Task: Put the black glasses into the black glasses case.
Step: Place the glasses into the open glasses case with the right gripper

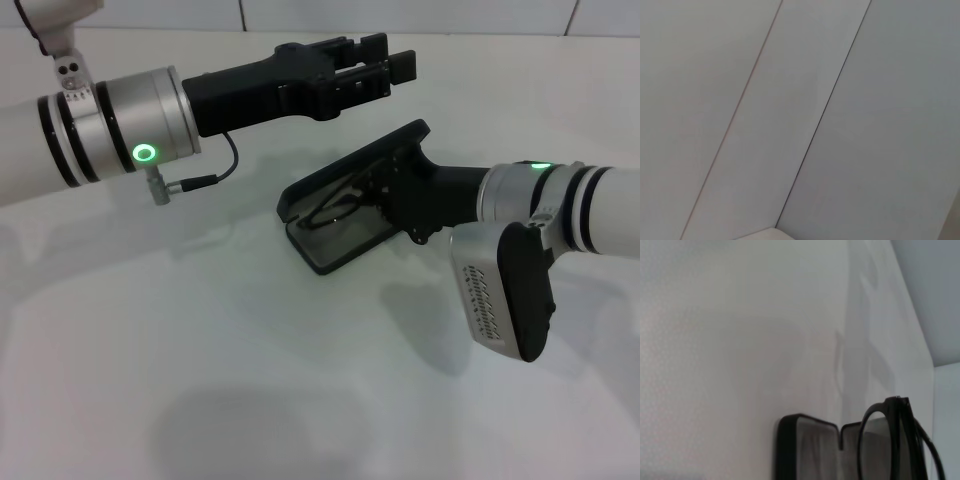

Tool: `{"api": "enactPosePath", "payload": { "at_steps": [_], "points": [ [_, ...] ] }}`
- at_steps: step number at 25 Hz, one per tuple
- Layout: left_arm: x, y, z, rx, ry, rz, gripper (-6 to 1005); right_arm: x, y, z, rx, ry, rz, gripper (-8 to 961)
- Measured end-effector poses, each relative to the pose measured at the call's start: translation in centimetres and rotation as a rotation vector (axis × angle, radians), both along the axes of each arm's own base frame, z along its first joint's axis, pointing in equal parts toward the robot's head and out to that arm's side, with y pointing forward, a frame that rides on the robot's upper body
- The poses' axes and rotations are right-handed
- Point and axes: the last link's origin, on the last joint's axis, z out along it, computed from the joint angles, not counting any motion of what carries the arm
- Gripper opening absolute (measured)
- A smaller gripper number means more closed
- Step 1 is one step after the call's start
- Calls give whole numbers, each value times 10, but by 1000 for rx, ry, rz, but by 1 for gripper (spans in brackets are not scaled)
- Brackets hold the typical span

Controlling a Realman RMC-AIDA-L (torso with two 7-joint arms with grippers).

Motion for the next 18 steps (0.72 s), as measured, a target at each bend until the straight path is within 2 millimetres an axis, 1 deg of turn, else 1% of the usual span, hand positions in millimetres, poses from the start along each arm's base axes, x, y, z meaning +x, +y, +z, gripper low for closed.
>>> {"api": "enactPosePath", "payload": {
  "at_steps": [2,14,18],
  "points": [
    [0,0,0,1,0,-1,560,0,0,0,2,2,-3,129],
    [2,2,-2,1,7,-1,560,22,4,3,69,-5,-77,133],
    [3,2,-2,0,8,-4,560,24,3,2,62,-13,-78,134]
  ]
}}
